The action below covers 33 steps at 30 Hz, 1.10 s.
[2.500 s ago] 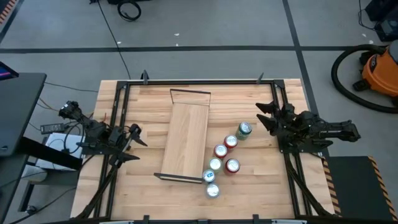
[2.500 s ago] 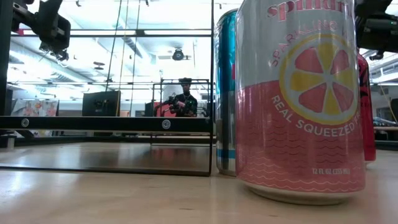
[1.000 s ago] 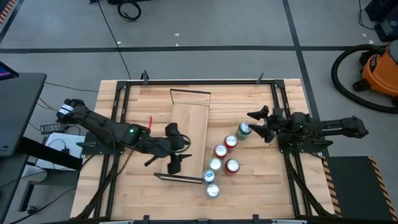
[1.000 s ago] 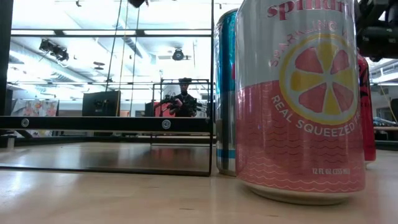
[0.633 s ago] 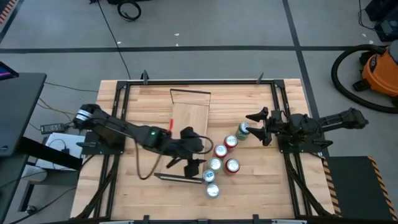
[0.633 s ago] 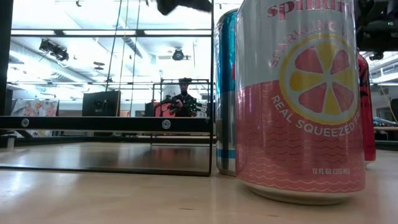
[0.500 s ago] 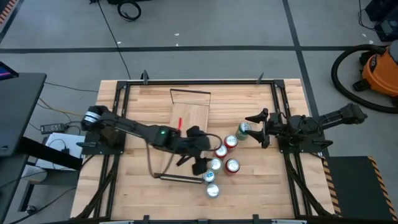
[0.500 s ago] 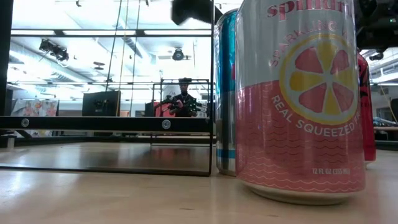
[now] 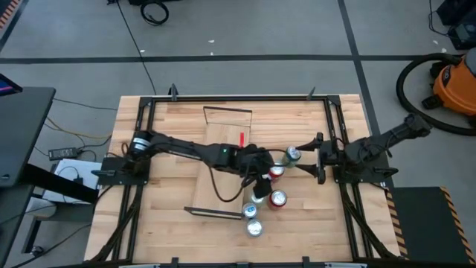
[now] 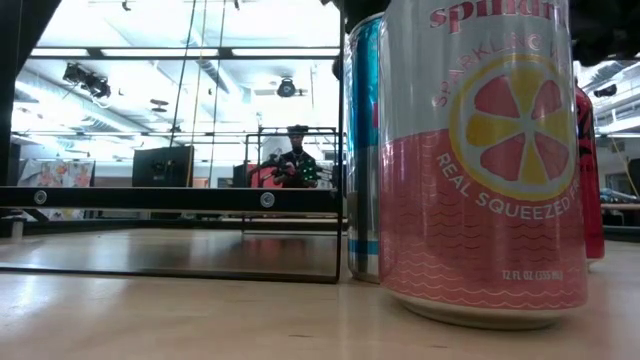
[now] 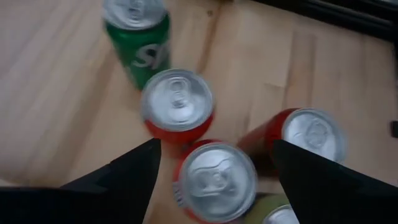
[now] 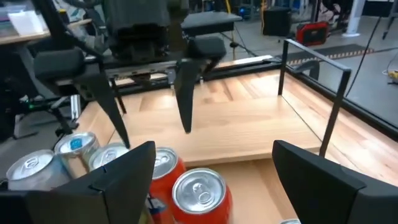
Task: Place canned beverage on shelf
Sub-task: Put the bottom red soda can on the shelf
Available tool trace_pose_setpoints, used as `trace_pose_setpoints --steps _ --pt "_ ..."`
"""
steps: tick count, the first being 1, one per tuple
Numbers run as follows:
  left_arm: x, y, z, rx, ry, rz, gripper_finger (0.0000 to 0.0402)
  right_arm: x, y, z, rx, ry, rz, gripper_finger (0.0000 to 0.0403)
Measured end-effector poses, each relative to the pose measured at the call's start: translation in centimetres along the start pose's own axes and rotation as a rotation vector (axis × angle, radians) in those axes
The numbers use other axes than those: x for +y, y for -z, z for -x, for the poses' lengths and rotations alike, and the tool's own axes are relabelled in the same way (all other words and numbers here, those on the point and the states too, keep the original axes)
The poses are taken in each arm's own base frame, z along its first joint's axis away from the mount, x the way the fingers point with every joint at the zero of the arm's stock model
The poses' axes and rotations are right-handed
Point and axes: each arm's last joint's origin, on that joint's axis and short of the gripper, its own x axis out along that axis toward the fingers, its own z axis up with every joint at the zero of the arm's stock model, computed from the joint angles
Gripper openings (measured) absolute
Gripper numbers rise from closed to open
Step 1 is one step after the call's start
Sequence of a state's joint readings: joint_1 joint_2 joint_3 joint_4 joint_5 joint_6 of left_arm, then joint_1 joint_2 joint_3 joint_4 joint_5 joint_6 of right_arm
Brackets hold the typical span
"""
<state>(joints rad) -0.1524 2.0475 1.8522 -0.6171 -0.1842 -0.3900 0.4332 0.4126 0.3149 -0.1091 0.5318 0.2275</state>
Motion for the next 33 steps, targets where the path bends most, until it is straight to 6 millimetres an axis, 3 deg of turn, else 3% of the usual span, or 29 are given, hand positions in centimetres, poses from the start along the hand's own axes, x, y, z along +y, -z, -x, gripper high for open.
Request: trace_pose_setpoints --steps 11,16,26,33 --pt "-0.3 0.0 -1.3 0.011 -0.015 -0.015 0.0319 0.7 0.7 0.2 0.018 0.018 0.071 0.0334" --pt "0.0 0.4 -1.8 0.023 -0.091 -0.105 0.0319 0.7 0.7 0.2 0.018 0.019 0.078 0.0334" --pt "-0.3 0.5 -2.0 0.037 -0.016 -0.073 0.0319 0.7 0.7 0.2 0.019 0.019 0.061 0.0334" --pt "-0.2 0.6 -2.0 0.057 -0.022 -0.073 0.0350 0.7 0.7 0.2 0.014 0.018 0.052 0.0334"
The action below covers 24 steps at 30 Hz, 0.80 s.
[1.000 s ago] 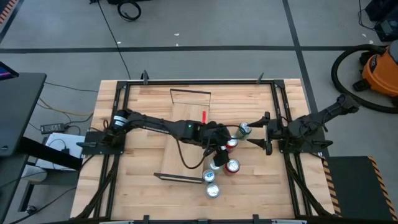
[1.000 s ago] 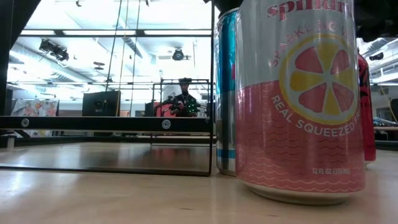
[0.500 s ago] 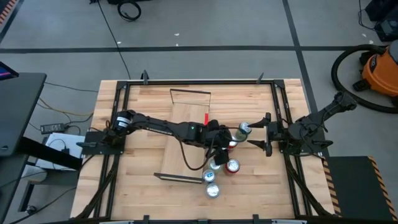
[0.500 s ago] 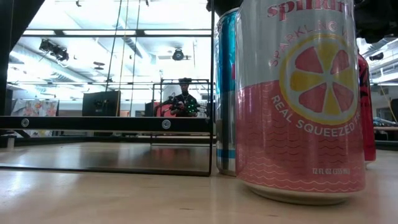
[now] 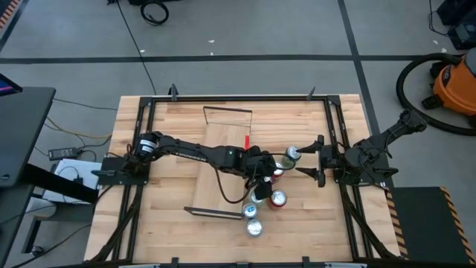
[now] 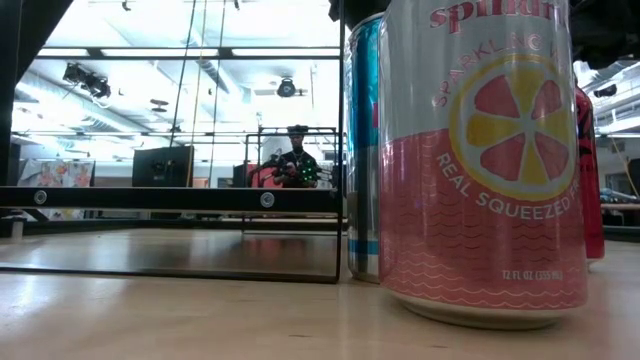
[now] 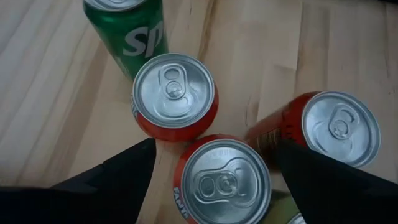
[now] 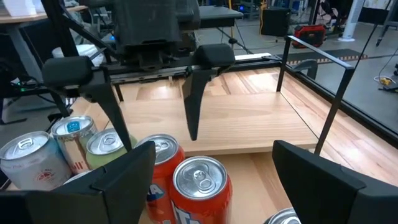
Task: Place canned beverage on shelf
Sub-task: Put the bottom red soda can on the shelf
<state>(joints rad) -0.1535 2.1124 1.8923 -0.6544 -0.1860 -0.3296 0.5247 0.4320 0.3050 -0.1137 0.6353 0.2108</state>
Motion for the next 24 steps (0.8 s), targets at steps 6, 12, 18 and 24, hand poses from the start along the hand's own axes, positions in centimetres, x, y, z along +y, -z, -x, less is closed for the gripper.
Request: trace_pose_setpoints --steps 6,12,18,24 --pt "-0.1 0.7 -1.7 0.028 -0.009 -0.005 0.0362 0.0 0.0 0.0 0.002 -0.006 -0.006 0.0334" --pt "-0.1 1.4 -2.8 0.077 -0.015 -0.003 0.0362 0.1 0.1 -0.1 0.007 -0.006 -0.002 0.0334" --pt "0.7 1.4 -2.9 0.106 0.000 0.038 0.0351 0.2 0.1 -0.2 0.010 -0.006 0.001 0.0334" --pt "1.3 1.1 -3.0 0.113 0.022 0.067 0.0302 0.2 0.1 -0.2 0.011 -0.005 0.001 0.0334"
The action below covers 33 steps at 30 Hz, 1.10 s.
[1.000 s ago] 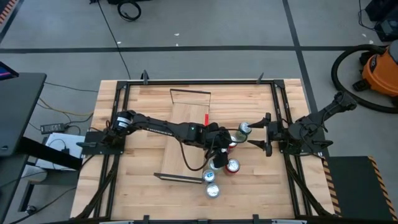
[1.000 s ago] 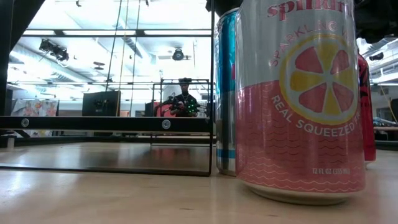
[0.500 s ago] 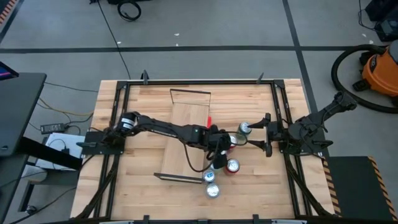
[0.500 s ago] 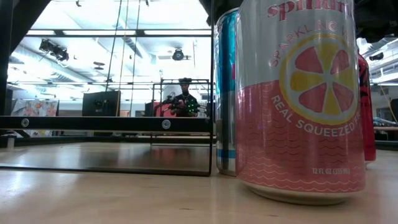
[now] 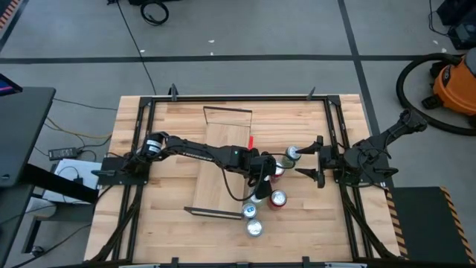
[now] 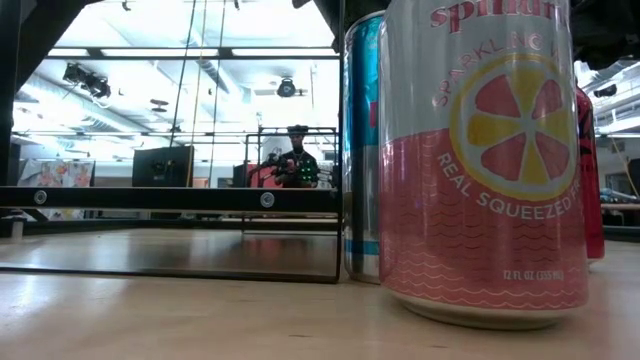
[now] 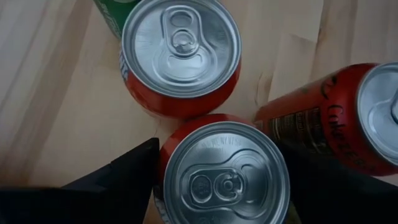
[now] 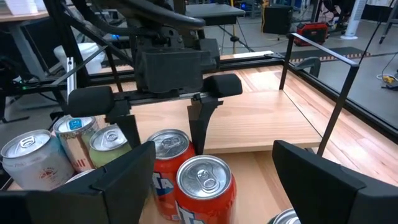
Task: Place canned beverage on shelf
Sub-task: Put the bottom red soda can on the shelf
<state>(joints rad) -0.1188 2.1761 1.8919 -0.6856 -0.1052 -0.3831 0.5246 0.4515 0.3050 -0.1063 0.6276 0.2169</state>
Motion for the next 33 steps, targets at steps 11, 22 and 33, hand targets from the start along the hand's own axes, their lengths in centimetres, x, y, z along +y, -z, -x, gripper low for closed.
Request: trace_pose_setpoints --steps 11,22,33 --pt "0.2 -0.1 0.1 0.000 0.005 0.013 0.0294 0.0 0.0 0.0 0.000 0.000 0.003 0.0334" --pt "1.1 -2.4 3.3 -0.013 -0.009 0.024 0.0294 0.0 0.0 0.0 -0.003 -0.001 0.001 0.0334" --pt "3.8 -4.2 6.8 0.056 -0.084 0.092 0.0294 0.0 -0.1 0.0 -0.006 -0.002 -0.004 0.0334"
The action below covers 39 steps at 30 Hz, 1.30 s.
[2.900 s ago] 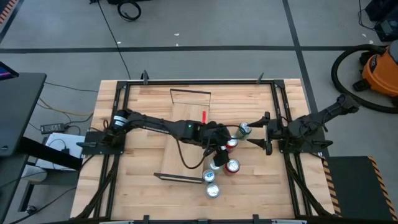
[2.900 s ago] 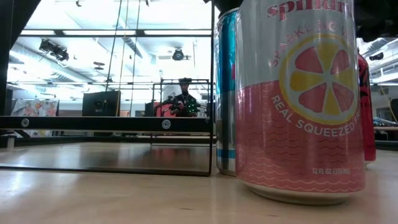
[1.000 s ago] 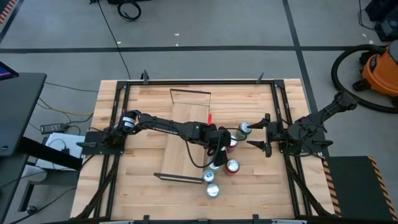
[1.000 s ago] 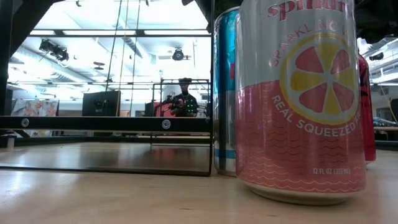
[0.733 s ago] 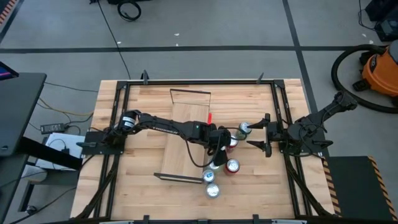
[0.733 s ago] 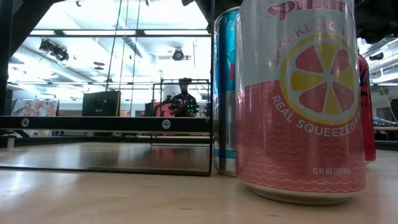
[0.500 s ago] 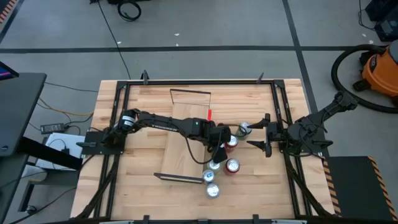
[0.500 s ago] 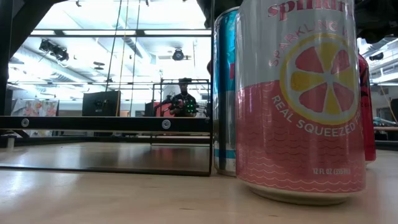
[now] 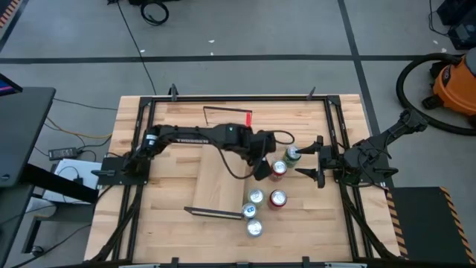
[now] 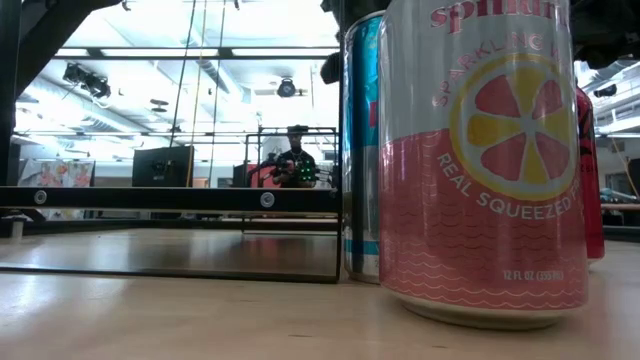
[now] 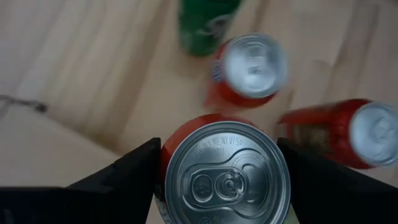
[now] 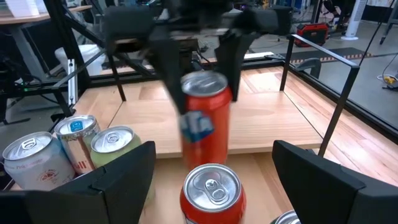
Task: Place canned beverage on shelf
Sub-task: Put the bottom red soda can on the shelf
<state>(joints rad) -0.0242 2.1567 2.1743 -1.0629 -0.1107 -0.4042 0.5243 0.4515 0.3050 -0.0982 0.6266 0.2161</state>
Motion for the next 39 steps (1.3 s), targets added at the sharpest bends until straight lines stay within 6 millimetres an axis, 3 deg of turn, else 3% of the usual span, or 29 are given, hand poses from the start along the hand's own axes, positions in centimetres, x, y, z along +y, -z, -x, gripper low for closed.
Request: trace_pose_setpoints --steps 12,17,24,30,39 --pt "3.4 0.4 0.6 0.112 -0.210 -0.022 0.0294 0.0 0.0 0.0 0.001 -0.001 0.000 0.0334" --pt "4.0 0.5 3.1 0.099 -0.259 -0.073 0.0293 0.1 0.0 0.0 0.005 -0.021 -0.001 0.0334" --pt "5.5 0.5 4.7 0.056 -0.292 -0.047 0.0295 0.1 0.0 0.0 0.006 -0.021 -0.012 0.0334" --pt "7.6 2.8 3.7 0.068 -0.326 0.015 0.0298 0.1 0.0 0.0 0.011 -0.039 -0.019 0.0334" --pt "12.7 7.1 6.7 -0.097 -0.335 0.287 0.0299 0.3 -0.1 -0.1 0.000 -0.053 -0.033 0.0334"
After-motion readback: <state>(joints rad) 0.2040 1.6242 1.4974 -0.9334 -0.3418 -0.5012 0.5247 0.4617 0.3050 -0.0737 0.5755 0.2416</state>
